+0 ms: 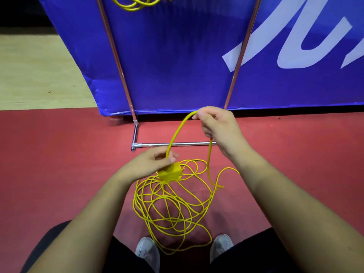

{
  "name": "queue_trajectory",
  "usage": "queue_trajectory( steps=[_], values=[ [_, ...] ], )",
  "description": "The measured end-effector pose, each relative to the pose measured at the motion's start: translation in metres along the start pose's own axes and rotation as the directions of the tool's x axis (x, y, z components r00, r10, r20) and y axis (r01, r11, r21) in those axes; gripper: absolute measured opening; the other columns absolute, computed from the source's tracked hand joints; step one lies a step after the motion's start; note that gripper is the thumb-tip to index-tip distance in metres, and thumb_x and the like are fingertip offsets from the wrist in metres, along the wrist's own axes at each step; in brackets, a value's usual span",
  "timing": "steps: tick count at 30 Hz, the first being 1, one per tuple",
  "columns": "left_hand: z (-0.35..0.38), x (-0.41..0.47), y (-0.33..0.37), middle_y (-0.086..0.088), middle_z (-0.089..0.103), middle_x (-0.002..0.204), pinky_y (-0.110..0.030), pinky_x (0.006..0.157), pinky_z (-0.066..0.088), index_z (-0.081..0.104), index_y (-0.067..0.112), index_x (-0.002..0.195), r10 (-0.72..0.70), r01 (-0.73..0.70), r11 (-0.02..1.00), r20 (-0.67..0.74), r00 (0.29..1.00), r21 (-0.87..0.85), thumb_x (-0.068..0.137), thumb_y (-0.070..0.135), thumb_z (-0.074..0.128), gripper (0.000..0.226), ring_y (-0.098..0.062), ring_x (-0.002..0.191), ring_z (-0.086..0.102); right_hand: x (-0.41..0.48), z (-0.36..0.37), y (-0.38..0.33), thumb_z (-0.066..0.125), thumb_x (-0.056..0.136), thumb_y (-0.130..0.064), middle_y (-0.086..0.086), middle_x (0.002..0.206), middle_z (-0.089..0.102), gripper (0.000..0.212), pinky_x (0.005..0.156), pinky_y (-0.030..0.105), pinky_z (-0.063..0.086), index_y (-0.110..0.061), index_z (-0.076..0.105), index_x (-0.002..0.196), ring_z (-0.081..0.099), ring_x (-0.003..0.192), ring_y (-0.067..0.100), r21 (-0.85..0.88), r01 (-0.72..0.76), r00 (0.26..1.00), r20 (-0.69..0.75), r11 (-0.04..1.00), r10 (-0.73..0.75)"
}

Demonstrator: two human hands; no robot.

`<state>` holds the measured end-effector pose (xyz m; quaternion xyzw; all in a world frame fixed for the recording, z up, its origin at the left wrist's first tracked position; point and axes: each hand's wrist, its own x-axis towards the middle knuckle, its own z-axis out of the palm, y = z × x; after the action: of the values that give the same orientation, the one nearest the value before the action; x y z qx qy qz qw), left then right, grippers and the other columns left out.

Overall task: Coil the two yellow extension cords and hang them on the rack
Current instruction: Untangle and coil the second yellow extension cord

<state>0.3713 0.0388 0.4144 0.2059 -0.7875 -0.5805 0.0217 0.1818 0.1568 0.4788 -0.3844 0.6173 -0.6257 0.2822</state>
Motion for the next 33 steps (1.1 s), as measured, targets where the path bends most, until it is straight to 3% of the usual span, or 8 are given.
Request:
queue_trajectory(
  steps=[4,11,16,19,22,25,27,33],
  values=[
    [-0.001,-0.006,0.011,-0.012,0.064,0.079,-0.023,0.058,0.042,0.064,0.008,0.096,-0.025,0.029,0.998,0.061,0.998,-0.063,0.096,0.030,0.053,0.025,-0.011,0.067,0.054,0.008,-0.013,0.015,0.051,0.099,-0.017,-0.009,0.049,0.027,0.023,0.050,0.030,0.015,-0.010,0.066,0.083,0.021,0.046,0.011,0.080,-0.060,0.982,-0.175,0.995,0.074],
    [0.004,-0.011,0.016,-0.032,0.068,0.088,-0.034,0.066,0.056,0.056,0.006,0.084,-0.078,0.121,0.856,0.106,0.991,-0.502,0.089,0.024,0.054,0.019,-0.034,0.074,0.068,0.005,-0.024,0.046,0.053,0.099,-0.021,-0.007,0.051,0.032,0.023,0.046,0.022,0.020,-0.011,0.065,0.082,0.026,0.045,0.010,0.009,-0.129,0.972,-0.199,0.992,0.128],
    [-0.009,-0.010,0.021,-0.016,0.064,0.061,-0.028,0.058,0.053,0.071,0.010,0.106,-0.032,-0.063,0.855,-0.173,0.984,-0.515,0.087,0.027,0.050,0.033,-0.029,0.059,0.065,-0.005,-0.044,0.077,0.067,0.090,-0.023,-0.015,0.043,0.045,0.022,0.050,0.018,0.029,-0.013,0.063,0.071,0.038,0.043,0.000,-0.328,-0.176,0.984,-0.084,0.928,0.157],
    [-0.019,-0.011,0.021,-0.012,0.062,0.062,-0.032,0.066,0.055,0.068,0.003,0.100,0.002,-0.168,0.754,-0.254,0.967,-0.635,0.087,0.016,0.050,0.026,-0.031,0.068,0.067,-0.009,-0.055,0.096,0.067,0.090,-0.021,-0.002,0.053,0.046,0.025,0.053,0.026,0.032,-0.003,0.060,0.074,0.040,0.052,0.014,-0.441,-0.199,0.974,0.006,0.875,0.225],
    [-0.037,-0.014,0.016,-0.012,0.061,0.066,-0.037,0.070,0.055,0.069,0.004,0.087,0.021,-0.134,0.721,-0.172,0.985,-0.680,0.080,0.008,0.059,0.013,-0.029,0.064,0.064,-0.008,-0.070,0.106,0.064,0.092,-0.016,0.005,0.058,0.050,0.024,0.062,0.033,0.039,0.004,0.061,0.078,0.045,0.058,0.018,-0.416,-0.247,0.966,-0.036,0.875,0.256],
    [-0.039,-0.018,0.007,-0.009,0.050,0.054,-0.031,0.061,0.051,0.066,0.008,0.100,-0.025,0.051,0.855,0.058,0.998,-0.516,0.071,0.032,0.077,0.039,-0.030,0.057,0.062,-0.006,-0.070,0.103,0.061,0.094,-0.019,0.007,0.060,0.048,0.022,0.056,0.031,0.036,-0.001,0.065,0.081,0.042,0.055,0.017,-0.384,-0.248,0.969,-0.084,0.889,0.234],
    [-0.028,-0.016,0.006,-0.004,0.041,0.045,-0.028,0.057,0.046,0.064,0.009,0.107,-0.014,0.062,0.919,0.124,0.992,-0.389,0.082,0.046,0.064,0.045,-0.027,0.050,0.057,-0.002,-0.062,0.098,0.060,0.095,-0.021,0.006,0.060,0.047,0.022,0.051,0.026,0.035,-0.006,0.064,0.079,0.040,0.051,0.013,-0.359,-0.228,0.974,-0.094,0.905,0.208],
    [-0.022,-0.013,0.012,0.007,0.026,0.036,-0.024,0.046,0.033,0.065,0.007,0.104,0.014,-0.027,0.766,-0.025,1.000,-0.642,0.089,0.049,0.053,0.046,-0.015,0.030,0.036,0.008,-0.056,0.102,0.063,0.093,-0.020,0.001,0.056,0.050,0.019,0.048,0.021,0.035,-0.008,0.066,0.079,0.041,0.047,0.009,-0.327,-0.213,0.977,-0.086,0.921,0.196]
  ],
)
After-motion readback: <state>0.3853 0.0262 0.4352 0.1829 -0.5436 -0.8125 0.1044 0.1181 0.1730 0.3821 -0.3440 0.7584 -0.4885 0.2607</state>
